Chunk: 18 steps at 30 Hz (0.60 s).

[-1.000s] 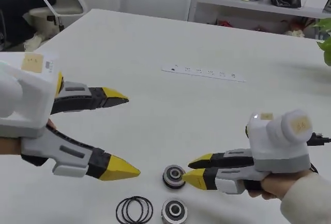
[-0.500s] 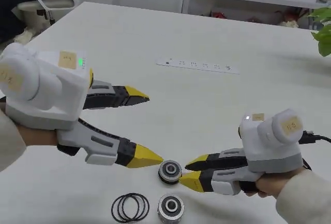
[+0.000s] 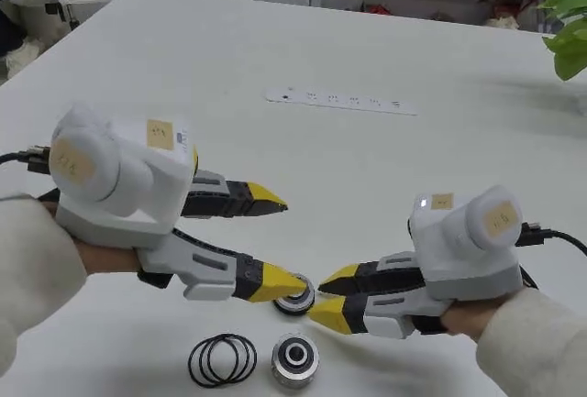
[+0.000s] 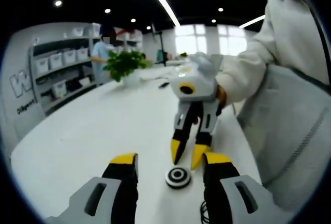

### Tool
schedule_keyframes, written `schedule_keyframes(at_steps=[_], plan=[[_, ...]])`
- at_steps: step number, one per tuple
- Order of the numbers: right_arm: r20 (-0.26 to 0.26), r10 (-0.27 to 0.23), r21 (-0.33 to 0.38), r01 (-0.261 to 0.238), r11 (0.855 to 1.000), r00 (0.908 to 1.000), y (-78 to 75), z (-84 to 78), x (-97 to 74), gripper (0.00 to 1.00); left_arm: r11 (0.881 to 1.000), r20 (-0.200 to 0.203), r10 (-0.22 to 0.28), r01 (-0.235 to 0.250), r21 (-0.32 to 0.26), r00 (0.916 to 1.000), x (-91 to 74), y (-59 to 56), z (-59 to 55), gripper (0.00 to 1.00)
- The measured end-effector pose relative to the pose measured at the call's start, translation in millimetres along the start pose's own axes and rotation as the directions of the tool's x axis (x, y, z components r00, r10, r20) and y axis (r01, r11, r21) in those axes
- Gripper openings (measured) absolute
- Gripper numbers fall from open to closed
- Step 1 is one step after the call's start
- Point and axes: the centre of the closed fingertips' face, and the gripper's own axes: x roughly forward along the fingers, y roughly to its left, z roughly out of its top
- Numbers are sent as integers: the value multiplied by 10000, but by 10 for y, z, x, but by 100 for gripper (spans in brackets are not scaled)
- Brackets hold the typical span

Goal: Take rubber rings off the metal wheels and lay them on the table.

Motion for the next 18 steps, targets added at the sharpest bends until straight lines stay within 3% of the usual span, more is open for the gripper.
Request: schedule_keyframes(at_steps=[5,18], plan=[[-1,84,-35,-84,10000,10000,4,-14,22,19,9999,-306,-28,24,-120,9995,67,-1,-153,45],[228,191,42,-192,9998,9996,4,12,39,16,9993,-706,-370,362,-122,9968,229,-66,-323,30]])
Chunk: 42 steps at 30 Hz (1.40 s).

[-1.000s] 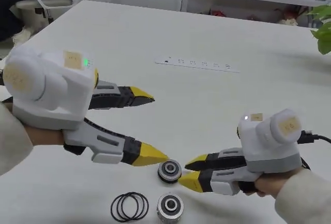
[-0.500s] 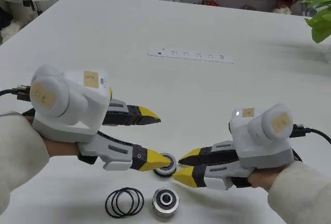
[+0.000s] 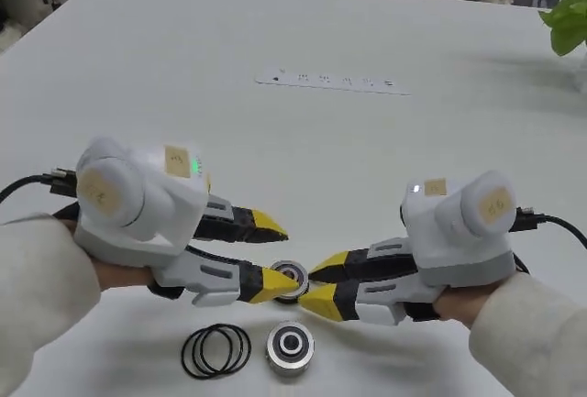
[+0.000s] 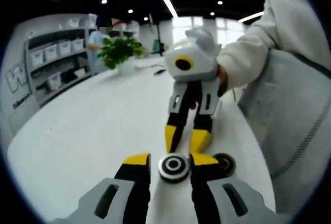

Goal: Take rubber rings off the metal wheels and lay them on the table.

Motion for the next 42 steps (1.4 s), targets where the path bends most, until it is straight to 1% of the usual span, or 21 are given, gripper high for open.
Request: schedule_keyframes(at_steps=[3,8,10,12,13,14,15,17,20,24,25,26,29,33,35,37,42], plan=[[-9,3,-29,-3,10000,10000,-2,-4,5,15,10000,-82,29,-29,-69,10000,26,9,-34,25],[-21,15,-78,-15,10000,10000,1,-7,9,15,10000,-176,10,-11,-61,9998,50,-7,-61,23],[-38,19,-85,-20,10000,10000,2,-12,12,14,9999,-174,-13,11,-123,9998,55,-18,-66,20],[-67,3,-136,-4,9999,10000,-2,-17,14,13,9999,-263,38,-41,-95,9996,58,-6,-97,18],[-62,8,-124,-9,9999,10000,-4,-17,15,13,9999,-300,56,-59,-114,9995,57,-2,-110,17],[-63,7,-132,-8,9999,10000,-4,-17,15,13,9996,-233,26,-32,-266,9997,57,-3,-111,18],[-59,3,-141,-4,9999,10000,-4,-17,15,13,9995,-295,37,-47,-318,9996,54,1,-123,18],[-50,3,-134,-3,9999,10000,-4,-18,15,13,9997,-357,38,-47,-250,9994,56,0,-142,18],[-38,10,-142,-10,9999,10000,-6,-16,14,13,9993,-301,-84,73,-358,9995,65,-29,-142,15],[-84,-24,-198,23,9998,10000,-9,-19,12,12,9997,-391,44,-54,-245,9992,67,-16,-147,15],[-187,-129,-301,123,9995,9997,-25,-35,10,9,9997,-391,57,-66,-238,9992,67,-16,-148,15],[-192,-27,-385,19,9993,9998,-10,-39,7,8,9996,-389,79,-89,-256,9992,67,-14,-150,15],[-76,-153,-238,152,9996,9999,-41,-27,-7,2,9995,-335,106,-116,-295,9994,66,-9,-151,15],[-148,-215,-237,212,9995,9997,-41,-34,-1,1,9995,-265,161,-168,-254,9995,61,-11,-152,15],[-107,-266,61,266,9996,9996,-50,-37,-2,0,9995,-167,194,-198,-264,9997,57,-9,-158,14],[-102,-287,659,294,9974,9995,-73,-45,-4,0,9993,-49,261,-263,-271,9996,55,-9,-158,14],[-119,-307,1020,318,9943,9995,-78,-39,-8,0,9993,8,282,-282,-227,9996,56,-13,-152,14]])
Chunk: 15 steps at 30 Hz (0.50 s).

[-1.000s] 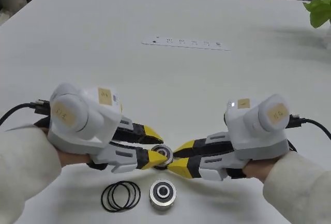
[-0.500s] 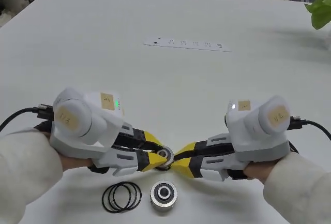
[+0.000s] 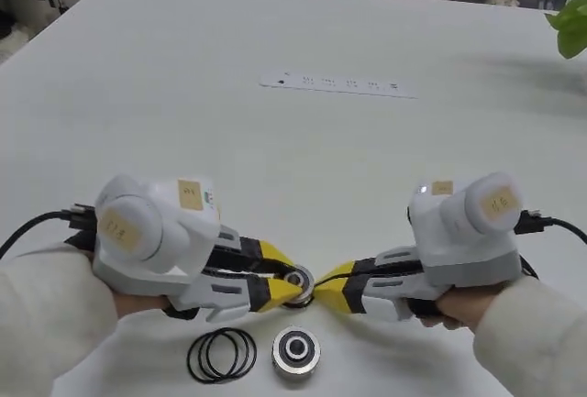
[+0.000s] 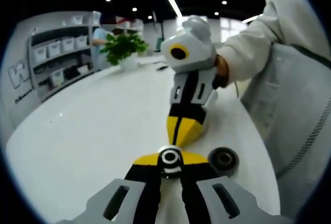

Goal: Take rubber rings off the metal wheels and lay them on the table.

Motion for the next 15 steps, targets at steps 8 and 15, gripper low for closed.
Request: schedule_keyframes(at_steps=[8,15], plan=[[217,30,755,-47,9971,9998,-16,20,-31,0,10000,150,73,-72,-36,9999,-5,-7,1,14],[535,61,1352,-133,9907,9986,-32,66,-73,0,10000,207,94,-93,-12,9997,-9,-17,-2,14]])
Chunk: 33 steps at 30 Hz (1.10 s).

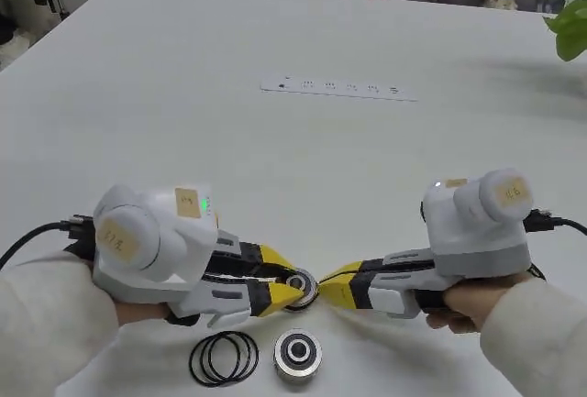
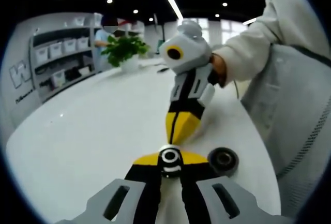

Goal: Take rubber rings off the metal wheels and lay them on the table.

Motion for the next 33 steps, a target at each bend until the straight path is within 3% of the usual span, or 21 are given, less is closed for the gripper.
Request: schedule_keyframes(at_steps=[4,33], plan=[[249,112,617,-127,9980,9996,14,39,-17,0,10000,21,27,-27,14,10000,1,-3,1,14],[249,185,553,-198,9983,9995,82,85,8,0,9998,-2,45,-45,196,10000,10,-4,-1,14]])
